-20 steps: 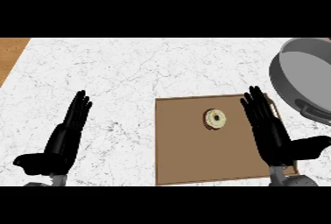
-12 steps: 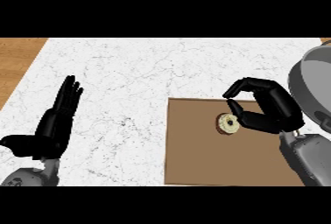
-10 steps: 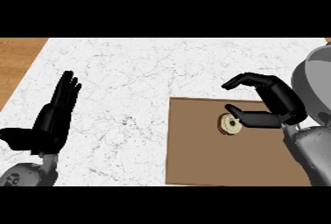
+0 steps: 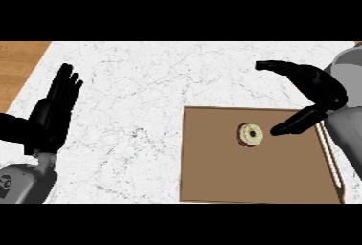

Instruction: Pick the cupcake from the tray and place it in the pot

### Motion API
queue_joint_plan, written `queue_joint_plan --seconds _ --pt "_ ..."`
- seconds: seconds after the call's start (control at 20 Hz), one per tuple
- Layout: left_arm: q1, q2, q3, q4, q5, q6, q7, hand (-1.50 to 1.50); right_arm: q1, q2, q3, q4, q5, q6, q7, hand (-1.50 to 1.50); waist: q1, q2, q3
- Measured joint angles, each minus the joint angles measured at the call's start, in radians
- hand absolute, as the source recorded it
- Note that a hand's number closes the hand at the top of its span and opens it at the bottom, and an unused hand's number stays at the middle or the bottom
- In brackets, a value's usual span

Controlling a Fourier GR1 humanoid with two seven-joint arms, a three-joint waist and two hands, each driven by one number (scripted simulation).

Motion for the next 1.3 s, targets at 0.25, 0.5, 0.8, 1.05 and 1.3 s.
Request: queue_joint_plan --seconds 0.25,0.5,0.8,1.05,1.3 --pt "-0.029 0.002 0.008 0.006 -0.006 0.012 0.038 0.00 -0.118 -0.075 0.090 0.064 0.123 0.053 0.001 -1.50 -0.011 -0.007 -0.002" --pt "-0.021 -0.008 0.008 0.011 -0.017 0.021 0.039 0.00 -0.202 -0.115 0.238 0.038 0.287 0.062 0.018 -1.50 -0.025 -0.015 -0.004" --pt "-0.008 0.001 0.036 0.011 -0.014 0.011 0.048 0.00 -0.249 -0.111 0.396 0.012 0.458 0.048 0.023 -1.50 -0.047 -0.022 -0.005" --pt "0.017 -0.005 0.056 0.003 -0.023 0.000 0.049 0.00 -0.249 -0.076 0.454 0.047 0.545 0.027 0.011 -1.50 -0.059 -0.025 -0.005" --pt "0.001 -0.016 0.081 0.021 -0.035 -0.011 0.063 0.00 -0.230 -0.039 0.465 0.037 0.586 0.032 0.027 -1.50 -0.072 -0.027 -0.005"
